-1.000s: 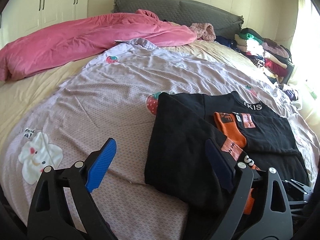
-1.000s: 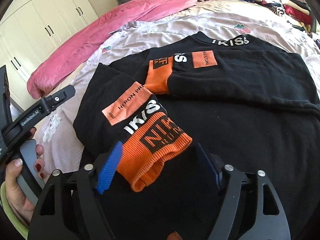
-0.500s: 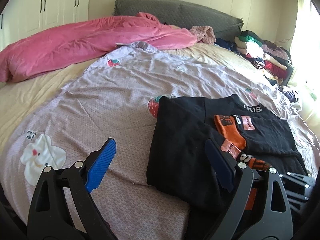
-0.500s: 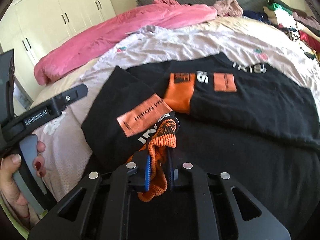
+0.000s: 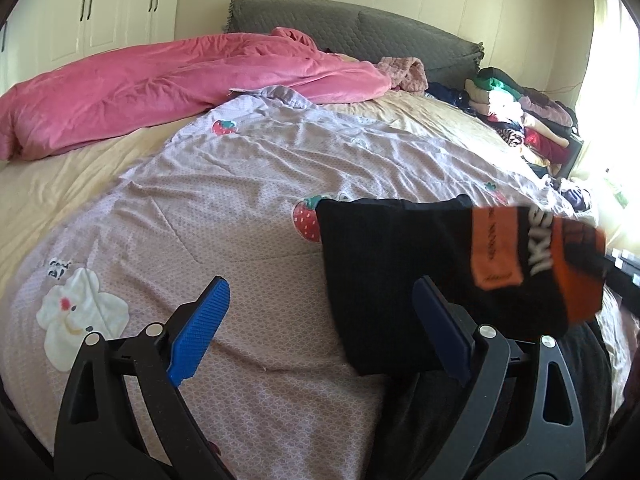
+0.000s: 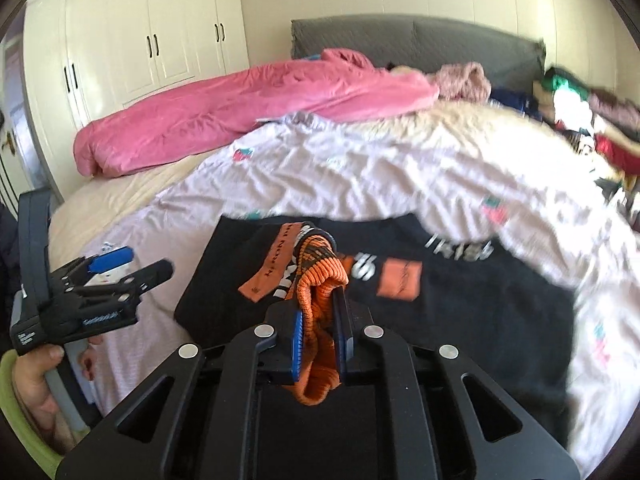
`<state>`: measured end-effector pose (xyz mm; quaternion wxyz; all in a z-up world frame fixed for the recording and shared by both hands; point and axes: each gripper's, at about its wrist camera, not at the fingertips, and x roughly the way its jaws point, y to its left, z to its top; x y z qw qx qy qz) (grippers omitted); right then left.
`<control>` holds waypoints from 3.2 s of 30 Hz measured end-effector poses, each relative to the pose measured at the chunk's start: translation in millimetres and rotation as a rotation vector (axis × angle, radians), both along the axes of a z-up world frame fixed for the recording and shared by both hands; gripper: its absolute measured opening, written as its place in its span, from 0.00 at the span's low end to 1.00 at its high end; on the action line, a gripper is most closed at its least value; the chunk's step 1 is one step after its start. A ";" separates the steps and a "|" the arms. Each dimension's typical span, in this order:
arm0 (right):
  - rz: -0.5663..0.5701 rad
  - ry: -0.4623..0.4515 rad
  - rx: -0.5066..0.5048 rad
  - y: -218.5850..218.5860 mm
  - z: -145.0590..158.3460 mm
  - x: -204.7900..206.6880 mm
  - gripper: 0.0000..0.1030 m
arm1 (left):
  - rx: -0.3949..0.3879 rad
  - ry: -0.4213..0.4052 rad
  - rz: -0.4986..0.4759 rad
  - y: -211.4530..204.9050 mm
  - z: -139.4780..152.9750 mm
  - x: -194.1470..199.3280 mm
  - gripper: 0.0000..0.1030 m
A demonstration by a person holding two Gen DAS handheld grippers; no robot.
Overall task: Fold small clothes
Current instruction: 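Lift the orange cuff with the right gripper and carry it across the body, then lower the cuff flat onto the body and open the right gripper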
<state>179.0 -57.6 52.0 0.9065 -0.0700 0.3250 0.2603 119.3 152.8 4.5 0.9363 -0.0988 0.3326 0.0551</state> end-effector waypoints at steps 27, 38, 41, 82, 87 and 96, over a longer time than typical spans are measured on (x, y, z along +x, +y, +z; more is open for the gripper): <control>-0.267 -0.015 -0.119 -131.7 -27.8 58.7 0.11 | -0.056 0.062 -0.160 -78.3 7.9 49.2 0.80; -0.285 -0.002 -0.201 -135.4 -53.5 65.2 0.11 | -0.040 0.165 -0.229 -116.8 -30.3 102.5 0.65; -0.301 0.008 -0.217 -137.7 -59.4 69.7 0.11 | -0.034 0.192 -0.243 -117.1 -42.1 104.1 0.65; -0.408 0.031 -0.063 -142.7 -60.7 33.7 0.31 | 0.031 0.200 -0.311 -122.1 -51.6 92.8 0.65; -0.313 0.113 -0.076 -118.0 -78.0 49.3 0.31 | 0.032 0.200 -0.311 -122.0 -51.4 92.8 0.65; -0.390 0.227 -0.066 -131.2 -109.4 62.7 0.42 | 0.044 0.207 -0.318 -124.4 -51.4 91.8 0.66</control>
